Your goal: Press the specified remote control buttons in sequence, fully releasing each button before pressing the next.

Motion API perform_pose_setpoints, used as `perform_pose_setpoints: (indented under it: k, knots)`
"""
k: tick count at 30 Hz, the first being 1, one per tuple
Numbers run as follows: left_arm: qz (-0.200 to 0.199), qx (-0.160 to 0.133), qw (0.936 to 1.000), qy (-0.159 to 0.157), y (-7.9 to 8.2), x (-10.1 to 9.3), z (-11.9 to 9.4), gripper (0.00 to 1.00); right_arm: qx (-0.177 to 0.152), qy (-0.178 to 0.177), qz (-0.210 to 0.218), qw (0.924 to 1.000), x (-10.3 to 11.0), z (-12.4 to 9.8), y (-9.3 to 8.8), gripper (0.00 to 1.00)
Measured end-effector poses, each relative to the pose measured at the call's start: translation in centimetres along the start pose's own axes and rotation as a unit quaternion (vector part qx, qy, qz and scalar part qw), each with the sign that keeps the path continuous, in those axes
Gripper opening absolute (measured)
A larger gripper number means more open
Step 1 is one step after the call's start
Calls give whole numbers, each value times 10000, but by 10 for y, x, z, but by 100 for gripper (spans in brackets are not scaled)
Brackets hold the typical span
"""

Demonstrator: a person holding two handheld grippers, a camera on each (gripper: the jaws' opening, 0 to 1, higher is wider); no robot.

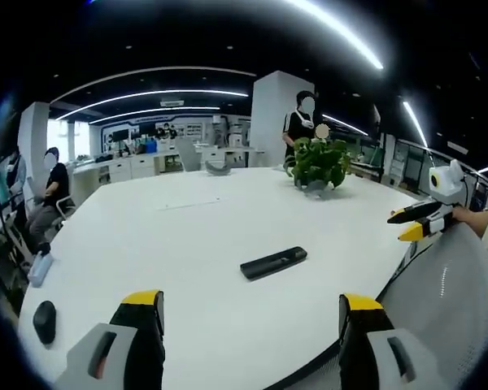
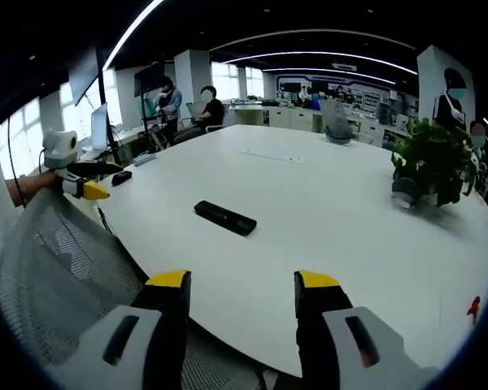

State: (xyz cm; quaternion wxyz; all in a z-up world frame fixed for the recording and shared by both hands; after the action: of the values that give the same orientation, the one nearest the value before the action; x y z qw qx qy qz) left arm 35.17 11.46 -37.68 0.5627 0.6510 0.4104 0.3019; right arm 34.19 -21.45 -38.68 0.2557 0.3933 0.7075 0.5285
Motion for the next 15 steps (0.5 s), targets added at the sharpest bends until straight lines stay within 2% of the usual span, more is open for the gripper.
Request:
perform_pose_setpoints:
  k: [15]
  knots:
    - [31, 97, 9999, -13, -4, 1, 0, 92, -68, -34, 29, 10000, 0, 0, 3, 53]
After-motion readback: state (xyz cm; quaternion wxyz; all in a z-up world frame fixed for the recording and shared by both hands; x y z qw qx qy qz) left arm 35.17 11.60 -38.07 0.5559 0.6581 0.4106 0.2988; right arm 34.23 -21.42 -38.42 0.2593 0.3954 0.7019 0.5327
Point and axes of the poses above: the point that each gripper's makers call its tool centre point, and the gripper's own axes: z roughly forward along the fingers, x roughly to its left, y roughly out of its top, the point moved 3 cm from there along -z, roughly backward along the fingers, and after that the axes turned 15 degrees about -x, right-handed, at the moved point
